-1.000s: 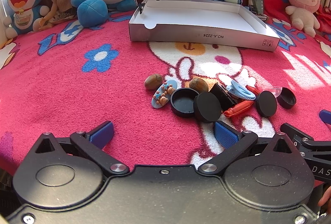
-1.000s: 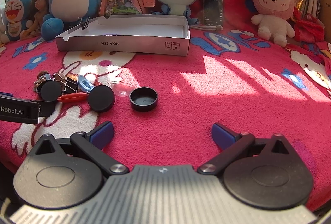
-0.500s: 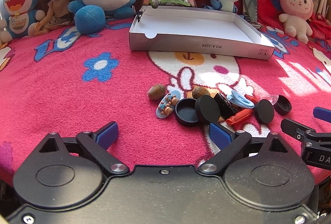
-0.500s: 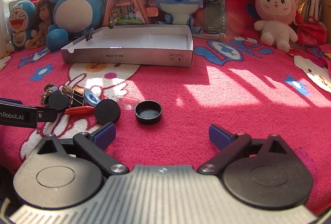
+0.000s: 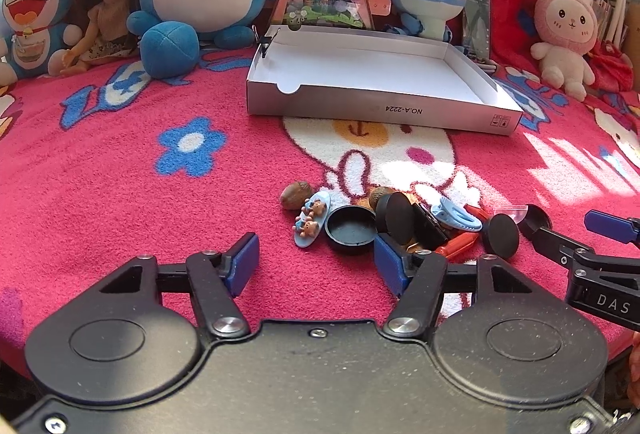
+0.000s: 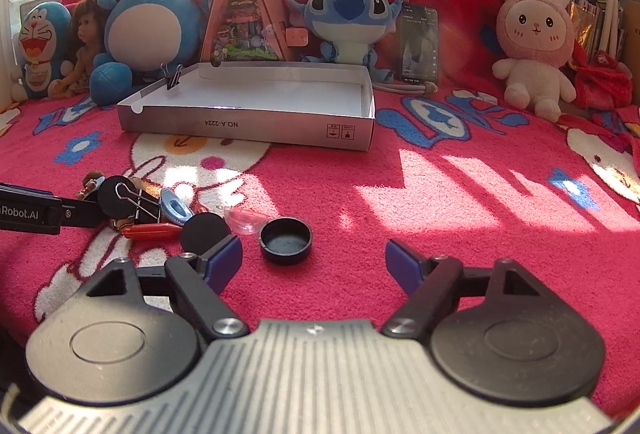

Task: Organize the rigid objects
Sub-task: 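Lower the left tool and close its fingers on a black round lid, then carry the black lid with the left tool into the white tray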

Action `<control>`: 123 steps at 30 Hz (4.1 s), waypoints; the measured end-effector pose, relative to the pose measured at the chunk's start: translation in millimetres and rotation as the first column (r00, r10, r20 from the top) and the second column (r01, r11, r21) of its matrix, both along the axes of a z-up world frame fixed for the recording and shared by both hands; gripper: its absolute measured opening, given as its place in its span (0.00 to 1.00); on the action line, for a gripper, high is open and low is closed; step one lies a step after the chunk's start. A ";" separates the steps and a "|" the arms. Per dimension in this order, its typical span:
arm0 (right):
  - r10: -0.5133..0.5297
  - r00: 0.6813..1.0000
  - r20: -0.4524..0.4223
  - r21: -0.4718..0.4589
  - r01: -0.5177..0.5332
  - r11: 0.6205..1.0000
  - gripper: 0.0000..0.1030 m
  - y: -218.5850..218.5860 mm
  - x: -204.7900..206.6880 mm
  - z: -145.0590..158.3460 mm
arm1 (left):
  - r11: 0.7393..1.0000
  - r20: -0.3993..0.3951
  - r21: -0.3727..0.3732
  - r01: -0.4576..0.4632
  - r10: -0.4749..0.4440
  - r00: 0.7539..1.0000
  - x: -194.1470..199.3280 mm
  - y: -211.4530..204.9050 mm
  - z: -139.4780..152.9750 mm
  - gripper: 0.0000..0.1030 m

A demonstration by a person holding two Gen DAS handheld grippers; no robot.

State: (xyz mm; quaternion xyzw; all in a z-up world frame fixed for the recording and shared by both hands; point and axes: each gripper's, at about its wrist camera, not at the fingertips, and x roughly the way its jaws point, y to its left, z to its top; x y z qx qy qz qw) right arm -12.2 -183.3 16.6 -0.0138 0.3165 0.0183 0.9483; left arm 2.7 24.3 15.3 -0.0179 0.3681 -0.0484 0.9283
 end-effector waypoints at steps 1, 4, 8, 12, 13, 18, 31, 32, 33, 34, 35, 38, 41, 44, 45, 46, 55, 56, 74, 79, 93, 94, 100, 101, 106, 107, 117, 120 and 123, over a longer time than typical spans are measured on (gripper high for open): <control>0.001 1.000 0.001 -0.002 -0.001 1.000 0.81 0.3 0.4 0.2 | 1.000 0.002 -0.001 -0.003 0.003 1.000 0.1 0.7 0.6 0.53; 0.004 1.000 0.002 -0.013 -0.004 1.000 0.77 2.0 1.9 0.2 | 1.000 0.008 0.001 -0.011 0.011 1.000 0.2 2.4 1.6 0.46; 0.012 1.000 0.000 -0.024 -0.012 1.000 0.71 4.2 4.9 -1.3 | 1.000 0.024 0.020 0.002 -0.002 1.000 -0.6 1.0 2.6 0.41; 0.018 1.000 -0.009 -0.023 -0.018 1.000 0.66 6.2 8.8 -3.7 | 0.999 0.038 0.026 0.022 -0.023 0.999 -2.7 -2.1 5.1 0.26; 0.019 1.000 -0.010 -0.024 -0.019 1.000 0.65 6.8 9.5 -4.2 | 0.999 0.040 0.022 0.037 -0.037 0.999 -4.1 -3.2 6.1 0.24; 0.028 0.999 -0.021 -0.020 -0.029 0.999 0.57 9.9 12.1 -7.3 | 0.995 0.033 0.008 0.099 -0.099 0.994 -8.5 -10.2 6.1 0.21; 0.018 1.000 -0.010 -0.027 -0.018 0.999 0.49 13.1 17.4 -9.7 | 0.995 0.074 0.072 0.067 -0.072 0.995 8.0 -14.9 -3.0 0.23; 0.019 1.000 -0.009 -0.027 -0.019 0.999 0.48 13.6 17.5 -9.9 | 0.995 0.077 0.070 0.065 -0.070 0.995 9.2 -15.0 -3.6 0.24; 0.019 1.000 -0.008 -0.027 -0.019 0.999 0.47 13.7 17.4 -10.0 | 0.996 0.080 0.068 0.062 -0.068 0.994 10.8 -15.3 -4.5 0.26; 0.019 1.000 -0.008 -0.026 -0.019 0.999 0.47 13.8 17.4 -10.1 | 0.996 0.081 0.069 0.059 -0.065 0.995 12.4 -15.5 -5.3 0.28; 0.019 1.000 -0.008 -0.026 -0.019 0.999 0.47 13.9 17.5 -10.1 | 0.996 0.081 0.069 0.058 -0.063 0.995 13.8 -15.8 -6.2 0.31; 0.016 1.000 -0.007 -0.022 -0.016 1.000 0.47 13.5 17.6 -10.3 | 0.996 0.075 0.071 0.059 -0.064 0.995 18.2 -16.8 -9.7 0.32; 0.012 1.000 -0.006 -0.017 -0.012 1.000 0.47 13.4 17.4 -11.6 | 0.996 0.078 0.064 0.058 -0.063 0.995 21.5 -16.6 -13.0 0.32; 0.007 1.000 -0.001 -0.015 -0.007 1.000 0.47 13.6 17.7 -12.2 | 0.996 0.087 0.062 0.060 -0.065 0.994 23.0 -16.9 -14.5 0.32; 0.006 1.000 -0.001 -0.015 -0.006 1.000 0.46 13.7 17.8 -12.4 | 0.997 0.088 0.059 0.059 -0.064 0.994 22.8 -16.8 -14.0 0.30; 0.006 1.000 0.000 -0.014 -0.006 1.000 0.45 13.8 17.7 -12.3 | 0.997 0.088 0.052 0.055 -0.059 0.994 22.1 -16.3 -13.0 0.30; 0.008 1.000 0.014 -0.004 -0.008 1.000 0.36 14.2 16.6 -2.9 | 0.995 0.123 -0.004 0.101 -0.099 0.987 13.3 -11.9 12.9 0.30; 0.008 1.000 0.016 0.002 -0.008 1.000 0.36 13.6 17.5 -0.7 | 0.994 0.124 -0.013 0.110 -0.107 0.987 15.0 -11.3 16.5 0.30; 0.035 0.999 0.009 0.117 -0.035 0.993 0.36 -6.9 93.7 42.5 | 0.988 0.085 -0.059 0.141 -0.136 0.987 99.8 -28.1 57.2 0.30; 0.039 0.999 -0.022 0.128 -0.036 0.991 0.36 -9.7 125.1 49.5 | 0.971 0.005 -0.150 0.186 -0.188 0.982 137.6 -33.1 59.1 0.30; -0.002 0.967 -0.253 0.178 0.049 0.983 0.36 -20.8 227.7 35.7 | 0.984 -0.137 -0.119 0.131 -0.147 0.980 238.9 -60.3 37.8 0.30; -0.007 0.967 -0.256 0.171 0.052 0.984 0.36 -20.6 230.7 34.0 | 0.986 -0.143 -0.108 0.126 -0.140 0.980 242.9 -62.2 35.6 0.30; -0.026 0.956 -0.291 0.138 0.069 0.988 0.36 -19.0 247.8 18.8 | 0.994 -0.160 -0.053 0.098 -0.105 0.981 255.7 -71.7 20.5 0.30; -0.027 0.956 -0.294 0.134 0.069 0.989 0.36 -18.5 249.8 16.9 | 0.995 -0.162 -0.046 0.093 -0.099 0.982 257.3 -73.1 17.7 0.30; -0.027 0.956 -0.291 0.127 0.066 0.990 0.36 -16.7 255.9 13.8 | 0.996 -0.161 -0.030 0.081 -0.084 0.983 260.5 -76.5 9.8 0.30; -0.027 0.956 -0.293 0.123 0.066 0.990 0.36 -16.2 257.1 13.3 | 0.996 -0.160 -0.025 0.084 -0.087 0.983 260.9 -77.2 9.2 0.30; -0.029 0.951 -0.307 0.104 0.063 0.993 0.37 -13.0 263.1 5.2 | 0.996 -0.151 -0.004 0.090 -0.090 0.984 264.8 -83.1 6.9 0.30; -0.028 0.950 -0.311 0.103 0.063 0.993 0.37 -10.9 264.1 3.0 | 0.996 -0.145 0.006 0.094 -0.092 0.985 265.6 -84.0 6.2 0.30; -0.030 0.949 -0.312 0.093 0.062 0.994 0.37 -9.5 265.0 1.5 | 0.995 -0.141 0.010 0.099 -0.097 0.985 264.7 -83.2 5.6 0.30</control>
